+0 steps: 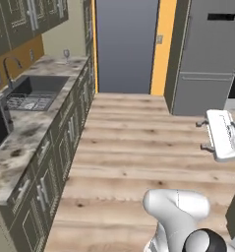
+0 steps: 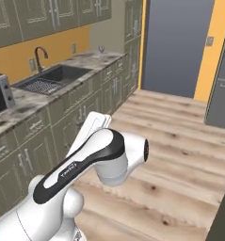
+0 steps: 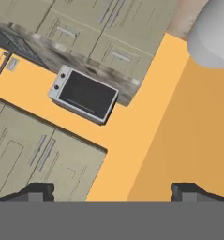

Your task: Retrieve the wine glasses from the counter and place one next to each plate.

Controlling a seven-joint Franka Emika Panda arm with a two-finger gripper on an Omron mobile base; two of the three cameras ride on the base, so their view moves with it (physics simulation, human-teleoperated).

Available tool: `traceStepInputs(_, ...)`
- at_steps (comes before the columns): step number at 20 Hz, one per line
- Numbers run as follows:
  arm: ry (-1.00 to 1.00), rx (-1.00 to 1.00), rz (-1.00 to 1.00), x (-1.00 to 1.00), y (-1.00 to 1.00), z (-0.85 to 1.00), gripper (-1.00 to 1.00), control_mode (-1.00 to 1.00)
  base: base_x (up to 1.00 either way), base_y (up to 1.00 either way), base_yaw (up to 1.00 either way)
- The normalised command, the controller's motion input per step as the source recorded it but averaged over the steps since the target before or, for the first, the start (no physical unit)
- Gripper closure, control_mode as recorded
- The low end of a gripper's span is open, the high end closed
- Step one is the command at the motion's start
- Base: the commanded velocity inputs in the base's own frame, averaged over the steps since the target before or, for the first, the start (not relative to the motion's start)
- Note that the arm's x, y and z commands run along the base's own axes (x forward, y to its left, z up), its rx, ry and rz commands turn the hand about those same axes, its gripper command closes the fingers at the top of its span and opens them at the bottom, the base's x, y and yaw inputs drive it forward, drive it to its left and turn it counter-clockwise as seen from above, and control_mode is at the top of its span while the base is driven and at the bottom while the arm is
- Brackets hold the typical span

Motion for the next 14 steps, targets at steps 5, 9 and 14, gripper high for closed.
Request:
traceStepInputs(5, 0.0, 0.0, 0.0, 0.0, 0.0, 0.0, -1.0, 1.0, 1.0, -0.39, 0.13)
traceStepInputs(9, 0.0, 0.0, 0.0, 0.0, 0.0, 0.0, -1.0, 1.0, 1.0, -0.13, 0.1)
traceStepInputs(14, 0.0, 0.0, 0.0, 0.0, 0.0, 0.0, -1.0, 1.0, 1.0, -0.04, 0.12)
